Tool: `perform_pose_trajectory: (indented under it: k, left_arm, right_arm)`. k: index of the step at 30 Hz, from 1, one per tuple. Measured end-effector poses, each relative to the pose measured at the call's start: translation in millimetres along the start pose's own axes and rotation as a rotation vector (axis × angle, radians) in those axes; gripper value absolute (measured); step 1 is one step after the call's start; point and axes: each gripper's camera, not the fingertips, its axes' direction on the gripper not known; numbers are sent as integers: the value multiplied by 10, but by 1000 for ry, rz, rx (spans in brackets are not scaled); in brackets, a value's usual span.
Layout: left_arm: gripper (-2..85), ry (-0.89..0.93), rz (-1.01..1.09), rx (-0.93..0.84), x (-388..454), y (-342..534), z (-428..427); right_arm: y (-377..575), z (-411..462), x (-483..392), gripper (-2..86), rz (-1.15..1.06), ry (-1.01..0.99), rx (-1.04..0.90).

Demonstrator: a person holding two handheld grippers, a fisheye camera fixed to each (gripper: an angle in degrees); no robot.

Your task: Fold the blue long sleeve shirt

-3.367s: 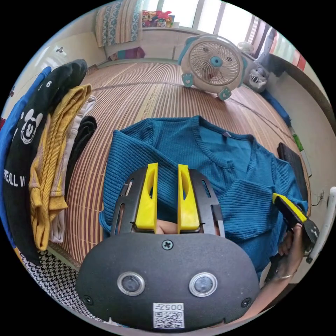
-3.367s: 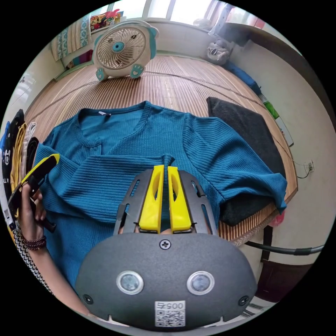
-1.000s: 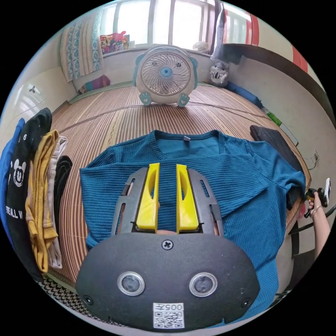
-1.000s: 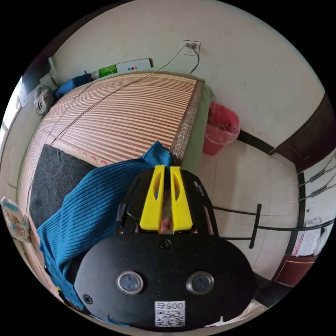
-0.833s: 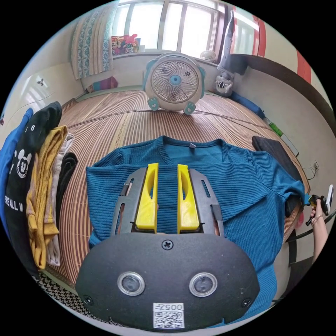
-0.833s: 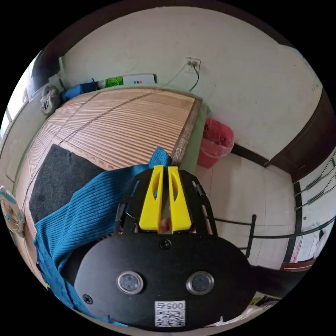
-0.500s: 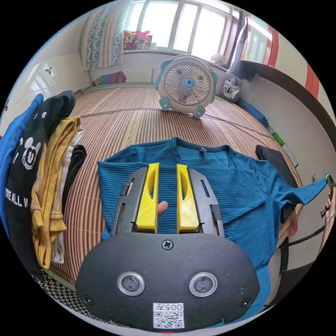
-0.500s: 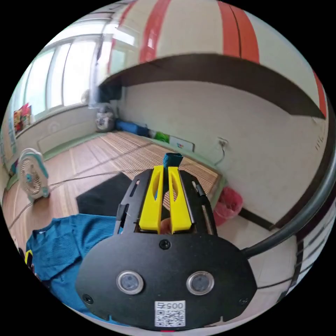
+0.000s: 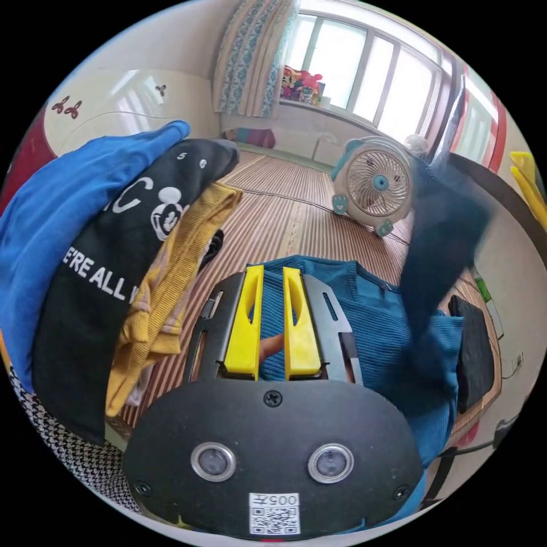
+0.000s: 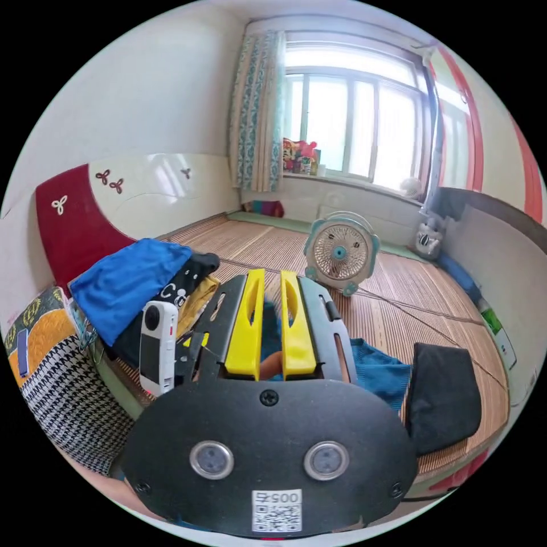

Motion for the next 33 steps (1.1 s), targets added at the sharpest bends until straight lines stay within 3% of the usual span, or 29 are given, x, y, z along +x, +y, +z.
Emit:
perform_pose_trajectory:
  k: [5,17,27,33]
  left_arm:
    - [66,14,-21,-16,-87,-5,16]
    - [71,48,83,0,87,-14,-56]
    - [75,253,211,-96,556,63,83]
    - [69,242,216,-106,590,59,82]
  right_arm:
    - [214,288,716,55,215,84,-84]
    - [901,1246,1799,72,416,343,-399]
    - [986,1712,1985,69,421,275,-522]
    - [1057,1750,2403,58,592,437,-468]
